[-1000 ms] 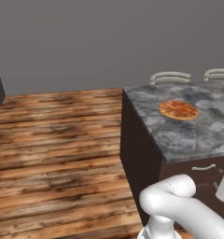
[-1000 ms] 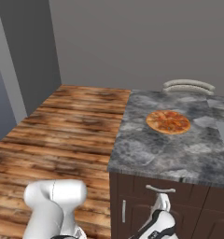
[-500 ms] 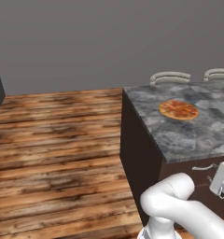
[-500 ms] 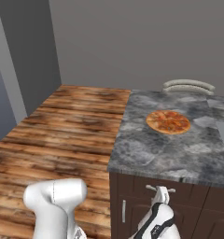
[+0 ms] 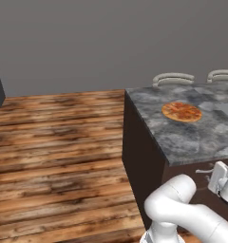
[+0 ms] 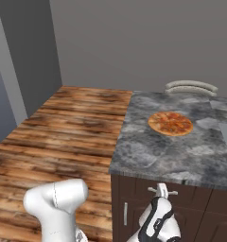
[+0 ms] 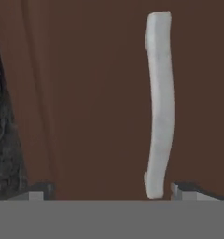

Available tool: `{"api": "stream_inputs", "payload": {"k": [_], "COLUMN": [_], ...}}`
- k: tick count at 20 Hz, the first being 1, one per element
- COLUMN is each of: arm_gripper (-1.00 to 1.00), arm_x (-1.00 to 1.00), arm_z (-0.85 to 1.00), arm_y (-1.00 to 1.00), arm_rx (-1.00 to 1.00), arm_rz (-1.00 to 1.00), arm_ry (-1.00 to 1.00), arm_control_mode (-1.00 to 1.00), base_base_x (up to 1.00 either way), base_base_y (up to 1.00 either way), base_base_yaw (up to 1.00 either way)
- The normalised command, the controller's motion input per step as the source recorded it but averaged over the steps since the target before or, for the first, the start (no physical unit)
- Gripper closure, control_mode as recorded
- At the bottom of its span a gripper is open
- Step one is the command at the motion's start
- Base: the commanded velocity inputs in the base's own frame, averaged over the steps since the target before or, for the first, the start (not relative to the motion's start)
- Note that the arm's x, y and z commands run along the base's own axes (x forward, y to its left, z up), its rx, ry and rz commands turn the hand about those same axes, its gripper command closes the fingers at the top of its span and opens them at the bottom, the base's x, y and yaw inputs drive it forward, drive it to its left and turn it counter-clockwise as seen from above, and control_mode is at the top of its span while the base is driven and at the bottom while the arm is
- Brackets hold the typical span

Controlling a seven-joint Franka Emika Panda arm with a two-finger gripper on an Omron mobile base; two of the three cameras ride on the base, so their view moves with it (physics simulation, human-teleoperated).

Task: Take the pizza cutter from the drawer on the right and place it on the dining counter for cutting.

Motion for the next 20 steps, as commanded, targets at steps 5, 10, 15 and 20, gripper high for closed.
{"api": "stream_inputs", "payload": {"k": [5,10,15,20], "arm_gripper": [-1.00,-1.00,-1.00,-1.00], "arm_x": [0.23,0.33,0.34,0.27], "arm_z": [-0.38,-0.31,-0.35,-0.07], "arm_y": [0.00,-0.13,-0.50,-0.19], "arm_rx": [-0.11,-0.12,-0.03,0.02], "arm_rz": [-0.01,-0.03,-0.08,0.01], "arm_ry": [0.00,0.00,0.03,-0.01], "arm_control_mode": [-1.00,-1.00,-1.00,-1.00], "base_base_x": [0.00,0.00,0.00,0.00], "base_base_y": [0.00,0.00,0.00,0.00], "base_base_yaw": [0.00,0.00,0.00,0.00]}}
